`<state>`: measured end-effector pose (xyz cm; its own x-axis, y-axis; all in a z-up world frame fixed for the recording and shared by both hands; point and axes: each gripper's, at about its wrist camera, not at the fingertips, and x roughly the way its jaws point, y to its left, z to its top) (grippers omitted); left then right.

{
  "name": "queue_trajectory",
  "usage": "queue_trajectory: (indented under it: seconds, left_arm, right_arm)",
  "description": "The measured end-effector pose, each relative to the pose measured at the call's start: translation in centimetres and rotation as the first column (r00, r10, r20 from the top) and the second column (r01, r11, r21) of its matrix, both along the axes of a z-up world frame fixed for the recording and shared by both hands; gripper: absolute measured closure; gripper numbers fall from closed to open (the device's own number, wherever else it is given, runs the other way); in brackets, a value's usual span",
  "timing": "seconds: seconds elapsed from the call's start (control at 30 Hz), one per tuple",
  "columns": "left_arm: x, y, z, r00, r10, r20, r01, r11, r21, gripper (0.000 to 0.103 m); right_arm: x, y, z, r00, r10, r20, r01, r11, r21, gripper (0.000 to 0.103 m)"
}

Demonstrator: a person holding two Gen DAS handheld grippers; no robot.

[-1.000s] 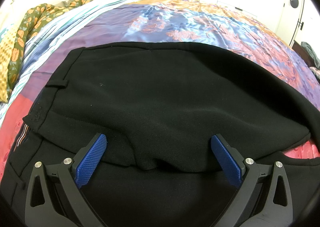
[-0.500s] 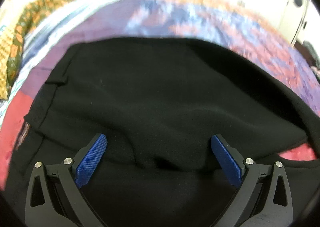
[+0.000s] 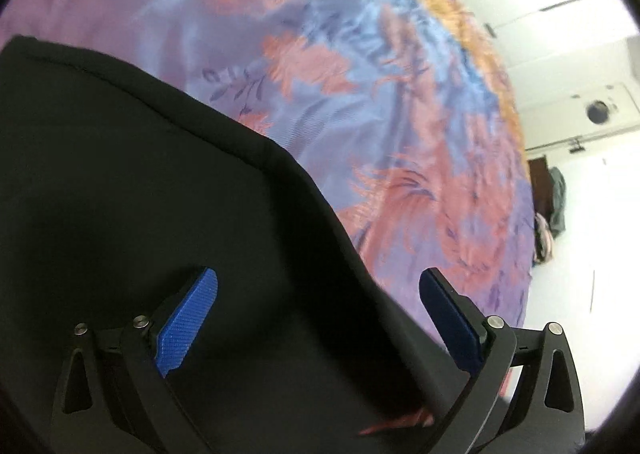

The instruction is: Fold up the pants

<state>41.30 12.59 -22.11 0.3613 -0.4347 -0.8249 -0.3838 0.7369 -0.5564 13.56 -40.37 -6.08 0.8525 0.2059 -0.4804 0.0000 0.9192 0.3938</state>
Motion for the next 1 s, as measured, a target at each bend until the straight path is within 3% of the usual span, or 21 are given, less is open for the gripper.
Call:
queue_trajectory:
  seconds: [0.03,0.07,0.1,0.17,0.23,0.3,0.4,0.47,0.53,0.6,0.67,0.77,1.0]
  left_arm:
    - [0.2,0.1,-0.4,1.000,0.013,-0.010,-0.013,1.000,-0.021,0.018]
    - [0.1,0.2,-0.7,1.000,0.021,-0.015,-0.021,0.999,-0.039,0.052]
    - [-0.2,0.5,-0.8,0.999,0.032,-0.012,-0.033,0.996,-0.079,0.097]
    - [-2.0,1.3,0.6,0.996,0.070,0.058,-0.060,0.987,-0.150,0.098]
    - [-5.0,2.0,4.6,0.979,0.078,0.189,-0.051,0.988,-0.142,0.098]
    - [-10.5,2.4,10.3,0.935,0.069,0.348,-0.044,0.996,-0.077,0.097]
    - [-20.1,2.4,15.6,0.871,0.049,0.489,-0.071,0.997,0.026,0.094]
    - [-25.8,1.5,15.2,0.873,0.056,0.484,-0.103,0.992,0.071,0.092]
    - [-30.1,0.2,11.3,0.917,0.070,0.393,-0.106,0.992,0.070,0.092]
    - [-31.9,-1.7,5.3,0.973,0.026,0.231,-0.042,0.997,0.063,0.091]
    - [-32.2,-2.6,2.2,0.988,0.023,0.151,-0.029,0.999,0.036,0.092]
    - [-32.3,-2.9,2.4,0.986,0.025,0.163,-0.030,0.999,0.032,0.092]
    - [-33.7,-2.4,4.8,0.968,-0.005,0.251,-0.012,0.998,0.067,0.097]
  right_arm:
    - [-0.8,0.3,0.2,1.000,0.014,0.015,-0.014,1.000,0.004,0.098]
    - [-1.6,0.3,0.6,0.999,0.030,0.033,-0.031,0.999,0.010,0.098]
    - [-2.4,0.3,0.8,0.998,0.043,0.043,-0.043,0.999,0.013,0.098]
    - [-3.3,0.2,0.7,0.998,0.052,0.035,-0.052,0.999,0.011,0.098]
    - [-3.3,-1.2,0.0,1.000,0.031,-0.006,-0.031,0.999,-0.011,0.098]
    - [-1.9,-3.1,-1.1,0.999,0.002,-0.043,-0.001,1.000,0.011,0.098]
    - [0.7,-5.8,-2.3,0.997,-0.022,-0.080,0.028,0.997,0.076,0.098]
    - [2.4,-7.3,-3.3,0.992,-0.018,-0.125,0.030,0.995,0.093,0.098]
    - [3.5,-8.6,-5.0,0.978,-0.026,-0.209,0.043,0.996,0.080,0.098]
    - [4.0,-10.2,-7.5,0.944,-0.065,-0.323,0.083,0.996,0.042,0.098]
    - [4.2,-11.7,-10.4,0.892,-0.091,-0.443,0.097,0.995,-0.010,0.098]
    - [3.7,-13.5,-13.0,0.835,-0.137,-0.533,0.134,0.990,-0.045,0.098]
    - [2.4,-14.3,-14.3,0.814,-0.162,-0.558,0.176,0.984,-0.028,0.098]
